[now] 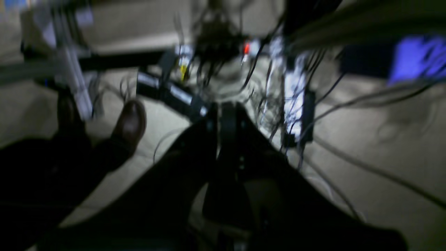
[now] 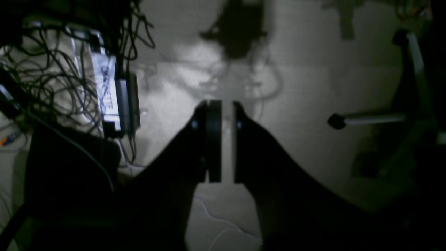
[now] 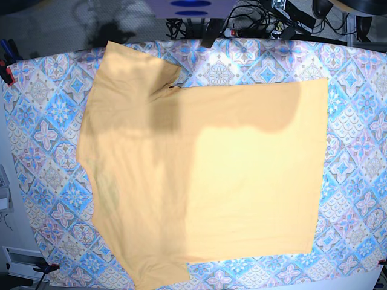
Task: Fold the T-shirt properly
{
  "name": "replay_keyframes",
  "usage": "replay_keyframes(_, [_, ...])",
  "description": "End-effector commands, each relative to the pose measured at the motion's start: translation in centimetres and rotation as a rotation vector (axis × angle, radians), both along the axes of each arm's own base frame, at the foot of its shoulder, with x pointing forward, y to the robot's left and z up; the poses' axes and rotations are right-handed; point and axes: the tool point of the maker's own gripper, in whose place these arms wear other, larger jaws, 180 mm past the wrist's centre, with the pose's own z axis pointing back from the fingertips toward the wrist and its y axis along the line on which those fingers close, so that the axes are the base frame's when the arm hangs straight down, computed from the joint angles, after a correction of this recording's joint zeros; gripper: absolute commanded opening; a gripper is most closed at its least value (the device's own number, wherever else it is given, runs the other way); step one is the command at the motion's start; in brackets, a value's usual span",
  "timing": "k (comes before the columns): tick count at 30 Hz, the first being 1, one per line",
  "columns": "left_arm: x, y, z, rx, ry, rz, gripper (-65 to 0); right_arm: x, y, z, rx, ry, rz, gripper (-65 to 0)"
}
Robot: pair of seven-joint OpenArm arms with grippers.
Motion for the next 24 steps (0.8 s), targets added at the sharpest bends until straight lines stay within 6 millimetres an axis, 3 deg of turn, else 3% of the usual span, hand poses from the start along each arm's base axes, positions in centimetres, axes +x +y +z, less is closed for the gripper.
replay_keyframes(1, [-0.8, 0.2, 0.9, 0.007, -0.004, -0.007, -65.0, -0.9, -1.6, 1.1, -0.036, -0.003, -0.008, -60.5])
replay_keyframes(9, [1.5, -1.1, 5.7, -0.019, -0.126, -0.034, -65.0, 1.0, -3.5, 5.2, -0.091, -0.119, 0.001, -60.5])
replay_keyframes(16, [5.2, -2.5, 10.6, -0.039, -0.267, -0.067, -65.0, 4.3, -3.9, 8.2, -0.114, -0.209, 0.036, -60.5])
replay_keyframes(24, [9.7, -0.1, 14.5, 0.027, -0.257, -0.072, -65.0, 8.4, -3.4, 10.4, -0.118, -0.258, 0.054, -60.5])
